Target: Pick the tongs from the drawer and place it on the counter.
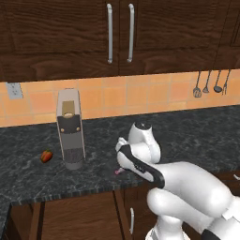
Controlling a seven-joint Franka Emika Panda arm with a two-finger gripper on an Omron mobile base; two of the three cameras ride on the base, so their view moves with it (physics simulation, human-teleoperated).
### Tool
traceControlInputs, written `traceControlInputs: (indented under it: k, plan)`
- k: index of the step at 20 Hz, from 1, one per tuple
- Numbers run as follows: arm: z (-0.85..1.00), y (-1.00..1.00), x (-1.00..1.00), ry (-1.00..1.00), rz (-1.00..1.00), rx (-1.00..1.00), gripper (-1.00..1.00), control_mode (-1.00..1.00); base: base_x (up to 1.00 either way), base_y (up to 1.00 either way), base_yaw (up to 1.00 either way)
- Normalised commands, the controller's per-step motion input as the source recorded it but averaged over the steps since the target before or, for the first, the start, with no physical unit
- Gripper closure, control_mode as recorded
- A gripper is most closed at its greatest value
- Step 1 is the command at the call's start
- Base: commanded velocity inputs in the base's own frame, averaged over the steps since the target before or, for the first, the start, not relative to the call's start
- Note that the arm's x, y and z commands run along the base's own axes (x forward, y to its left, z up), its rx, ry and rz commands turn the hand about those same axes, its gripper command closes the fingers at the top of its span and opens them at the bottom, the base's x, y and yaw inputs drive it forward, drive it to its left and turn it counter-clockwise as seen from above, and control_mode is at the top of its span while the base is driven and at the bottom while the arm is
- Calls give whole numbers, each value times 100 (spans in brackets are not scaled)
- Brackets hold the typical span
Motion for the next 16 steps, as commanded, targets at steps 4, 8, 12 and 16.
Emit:
traceControlInputs:
  k: [4, 8, 12, 16]
  plan:
    - [-32, -25, 89, 0, 4, 0, -100, -100, 0, 0, 0]
    - [23, 29, 5, -8, 0, -5, -100, -100, 0, 0, 0]
    - [81, 71, -66, -25, 0, -13, -100, -100, 0, 0, 0]
    - [86, 44, -100, -42, 0, -18, -100, -100, 0, 0, 0]
